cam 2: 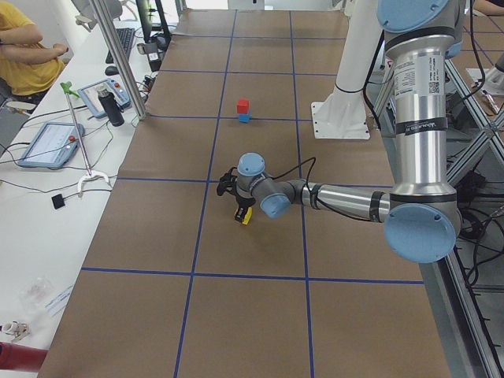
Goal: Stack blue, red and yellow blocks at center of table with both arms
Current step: 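Carry the yellow block over the red block and lower it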
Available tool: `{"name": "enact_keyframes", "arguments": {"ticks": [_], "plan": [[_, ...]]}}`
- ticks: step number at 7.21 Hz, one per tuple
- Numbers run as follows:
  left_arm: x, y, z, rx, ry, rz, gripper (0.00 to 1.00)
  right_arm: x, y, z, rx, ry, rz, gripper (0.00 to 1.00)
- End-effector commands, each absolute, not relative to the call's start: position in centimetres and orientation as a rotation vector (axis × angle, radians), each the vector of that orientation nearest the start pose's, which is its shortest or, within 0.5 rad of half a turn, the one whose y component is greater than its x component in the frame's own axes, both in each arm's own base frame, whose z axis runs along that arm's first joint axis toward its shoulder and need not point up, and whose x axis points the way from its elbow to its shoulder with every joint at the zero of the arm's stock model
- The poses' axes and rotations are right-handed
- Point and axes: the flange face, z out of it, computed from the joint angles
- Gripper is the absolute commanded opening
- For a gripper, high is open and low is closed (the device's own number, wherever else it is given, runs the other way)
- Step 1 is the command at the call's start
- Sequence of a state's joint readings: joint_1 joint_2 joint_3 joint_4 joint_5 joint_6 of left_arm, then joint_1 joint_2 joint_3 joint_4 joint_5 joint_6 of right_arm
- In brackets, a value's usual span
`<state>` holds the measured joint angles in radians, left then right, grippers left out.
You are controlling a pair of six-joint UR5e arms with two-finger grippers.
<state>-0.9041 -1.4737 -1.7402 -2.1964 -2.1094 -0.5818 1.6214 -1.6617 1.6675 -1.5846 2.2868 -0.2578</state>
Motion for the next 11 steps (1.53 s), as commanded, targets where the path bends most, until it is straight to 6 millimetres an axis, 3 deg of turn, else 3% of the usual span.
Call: {"name": "enact_keyframes", "arguments": {"ticks": [1,2,4,5,6,7,8,9,10,11], "plan": [[24.7,-44.9,46.0,0.209,0.815,0.247,0.00,9.1,-44.9,65.8,0.106,-0.708,-0.197,1.00],[25.8,-46.4,40.4,0.185,0.795,0.232,0.00,9.1,-44.9,65.7,0.107,-0.710,-0.197,1.00],[28.5,-49.3,31.0,0.151,0.802,0.155,0.00,9.1,-44.9,65.7,0.107,-0.710,-0.197,1.00],[30.5,-49.8,26.2,0.133,0.821,0.122,0.00,9.1,-44.9,65.7,0.107,-0.710,-0.196,1.00],[35.2,-47.5,22.5,0.081,0.857,0.105,0.00,9.1,-44.9,65.6,0.108,-0.708,-0.196,1.00],[38.4,-47.1,19.3,0.088,0.864,0.066,0.00,9.1,-45.0,65.6,0.110,-0.709,-0.197,1.00],[43.2,-46.7,15.9,0.065,0.872,0.039,0.00,9.1,-45.0,65.6,0.110,-0.709,-0.197,1.00],[47.2,-47.5,12.3,0.065,0.866,0.009,0.00,9.1,-45.0,65.6,0.110,-0.709,-0.197,1.00],[50.2,-47.4,9.8,0.064,0.865,0.011,0.00,9.1,-45.0,65.6,0.110,-0.709,-0.197,1.00],[51.1,-47.8,8.3,0.065,0.869,0.015,0.00,9.1,-45.1,65.6,0.108,-0.709,-0.196,1.00]]}}
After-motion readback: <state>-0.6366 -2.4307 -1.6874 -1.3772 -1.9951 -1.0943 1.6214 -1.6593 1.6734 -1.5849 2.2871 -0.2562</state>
